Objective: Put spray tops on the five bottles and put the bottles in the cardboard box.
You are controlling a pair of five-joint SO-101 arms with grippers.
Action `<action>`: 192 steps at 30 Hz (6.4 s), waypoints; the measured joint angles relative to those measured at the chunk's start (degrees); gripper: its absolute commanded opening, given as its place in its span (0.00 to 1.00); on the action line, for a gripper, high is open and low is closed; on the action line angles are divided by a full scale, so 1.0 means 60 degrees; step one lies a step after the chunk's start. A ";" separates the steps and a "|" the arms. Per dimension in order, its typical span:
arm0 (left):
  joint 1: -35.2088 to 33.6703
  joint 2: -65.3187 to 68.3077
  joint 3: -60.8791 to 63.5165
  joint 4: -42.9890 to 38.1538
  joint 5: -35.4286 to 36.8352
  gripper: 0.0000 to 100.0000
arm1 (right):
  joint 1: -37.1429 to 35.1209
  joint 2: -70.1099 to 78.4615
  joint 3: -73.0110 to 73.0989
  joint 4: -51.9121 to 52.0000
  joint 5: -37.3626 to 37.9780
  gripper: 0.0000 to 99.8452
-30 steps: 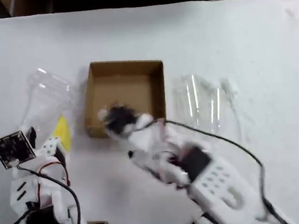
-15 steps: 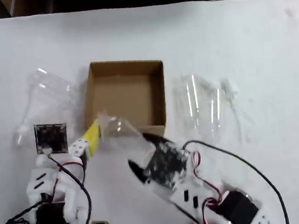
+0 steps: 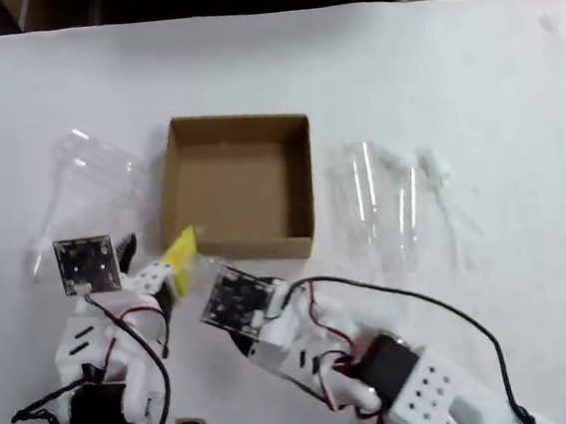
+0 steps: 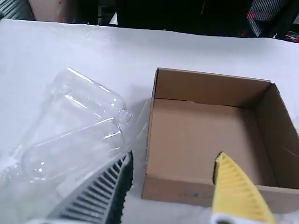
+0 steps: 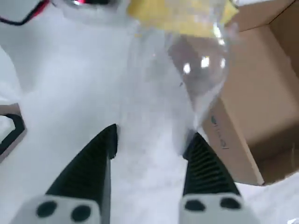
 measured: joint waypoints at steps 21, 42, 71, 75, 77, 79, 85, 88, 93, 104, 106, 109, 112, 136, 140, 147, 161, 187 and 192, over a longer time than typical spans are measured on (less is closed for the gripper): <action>0.1201 -0.0015 0.0117 0.0117 -0.0366 0.28 | -0.0278 0.1040 0.1231 -0.1582 0.0015 0.17; 0.1216 0.0000 0.0469 0.0117 -0.0850 0.28 | -0.0117 0.1026 0.1612 -0.2212 0.0015 0.23; -0.0894 0.0000 0.0103 0.0117 -0.0879 0.28 | -0.0103 0.1026 -0.1875 0.0601 -0.0059 0.22; -0.1201 0.0000 0.0103 -0.0059 -0.0879 0.28 | -0.0103 0.1026 -0.1890 0.0396 -0.0176 0.22; -0.1231 0.0000 0.0103 -0.0073 -0.0879 0.28 | -0.0103 0.1026 -0.1890 0.0396 -0.0176 0.22; -0.1231 0.0000 0.0103 -0.0088 -0.0879 0.28 | -0.0103 0.1026 -0.1890 0.0322 -0.0176 0.22; -0.1231 0.0000 0.0103 -0.0088 -0.0879 0.28 | -0.0088 0.1026 -0.1685 0.0015 -0.0176 0.22; -0.1231 0.0000 0.0103 -0.0088 -0.0879 0.28 | -0.0103 0.1026 -0.1685 -0.0015 -0.0176 0.22; -0.1231 0.0000 0.0103 -0.0088 -0.0894 0.28 | -0.0103 0.1348 -0.1685 -0.0044 -0.0176 0.22; -0.1231 0.0000 0.0103 -0.0088 -0.0894 0.28 | -0.0088 0.2125 -0.1714 -0.0571 -0.0293 0.02; -0.1231 0.0000 0.0103 -0.0088 -0.0894 0.28 | -0.0103 0.2183 -0.1729 -0.0601 -0.0264 0.01; -0.1231 0.0000 0.0103 -0.0088 -0.0894 0.28 | 0.0132 0.1875 -0.1714 -0.0586 -0.0264 0.02; -0.1231 0.0000 0.0103 -0.0088 -0.0835 0.28 | 0.0689 0.1158 -0.1714 -0.0293 -0.0249 0.02; -0.1187 -0.0015 0.0205 -0.0396 -0.0952 0.23 | 0.0366 -0.0029 -0.1685 0.3223 0.1392 0.22; -0.2007 -0.0015 0.0205 -0.0952 -0.0952 0.22 | -0.0396 0.2139 -0.1963 0.3062 0.0440 0.26; -0.2374 -0.0015 0.0278 -0.1099 -0.0952 0.22 | -0.1978 0.4454 -0.2623 0.2886 -0.1245 0.26; -0.2403 -0.0015 0.0381 -0.1275 -0.0952 0.22 | -0.2505 0.5495 -0.1260 0.0601 -0.2828 0.26; -0.2403 -0.0015 0.0381 -0.1275 -0.0952 0.22 | 0.2051 0.4747 -0.6227 0.4835 -0.1568 0.02; -0.2403 -0.0015 0.0381 -0.1275 -0.0952 0.22 | 0.6403 0.4278 -0.7868 0.5172 -0.0190 0.02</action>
